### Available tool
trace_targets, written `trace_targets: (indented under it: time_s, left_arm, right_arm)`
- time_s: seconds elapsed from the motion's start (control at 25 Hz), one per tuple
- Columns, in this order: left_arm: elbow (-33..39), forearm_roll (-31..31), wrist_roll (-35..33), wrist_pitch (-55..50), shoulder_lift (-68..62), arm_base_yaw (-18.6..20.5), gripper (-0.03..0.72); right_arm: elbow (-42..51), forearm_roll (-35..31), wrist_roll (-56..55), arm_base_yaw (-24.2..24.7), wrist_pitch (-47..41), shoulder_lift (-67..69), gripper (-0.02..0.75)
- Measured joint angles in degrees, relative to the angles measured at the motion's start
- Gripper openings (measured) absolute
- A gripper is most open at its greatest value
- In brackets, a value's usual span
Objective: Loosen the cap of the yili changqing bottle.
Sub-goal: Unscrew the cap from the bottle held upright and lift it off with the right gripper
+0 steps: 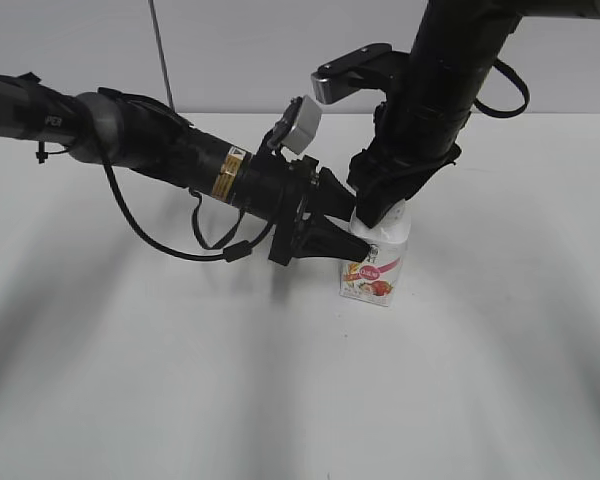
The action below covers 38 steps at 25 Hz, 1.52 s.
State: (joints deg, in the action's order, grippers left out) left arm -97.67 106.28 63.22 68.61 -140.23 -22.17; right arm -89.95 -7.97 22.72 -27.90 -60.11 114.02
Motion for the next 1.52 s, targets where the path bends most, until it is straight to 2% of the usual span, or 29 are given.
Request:
trace_targets:
  time_s: [0.2, 0.36, 0.6, 0.68, 0.92, 1.08, 1.44, 1.52]
  left_arm:
    - [0.0, 0.0, 0.0, 0.0, 0.0, 0.0, 0.412]
    - [0.0, 0.0, 0.0, 0.0, 0.0, 0.0, 0.412]
    - [0.0, 0.0, 0.1, 0.0, 0.0, 0.0, 0.412]
    - [0.0, 0.0, -0.1, 0.0, 0.0, -0.1, 0.412]
    - [0.0, 0.2, -0.5, 0.0, 0.0, -0.2, 0.412]
    - [0.0, 0.2, -0.6, 0.0, 0.0, -0.2, 0.412]
    - [0.0, 0.3, -0.6, 0.6, 0.0, -0.2, 0.412]
    - [0.0, 0.3, -0.3, 0.9, 0.0, -0.2, 0.412]
  right_arm:
    - [0.0, 0.0, -0.1, 0.0, 0.0, 0.0, 0.496]
    - [0.0, 0.1, -0.5, 0.0, 0.1, 0.0, 0.397]
    - [0.0, 1.0, 2.7, 0.0, -0.1, 0.0, 0.389]
    - [-0.1, 1.1, 9.9, 0.0, -0.5, 0.0, 0.389]
    - [-0.2, 1.3, 43.1, 0.0, -0.9, 0.0, 0.389]
    - [-0.2, 1.4, 53.1, 0.0, -0.9, 0.0, 0.389]
    - [-0.9, 0.0, 51.7, 0.0, -1.9, 0.0, 0.391]
    - [-1.6, -0.7, 49.9, 0.0, -2.6, 0.0, 0.435]
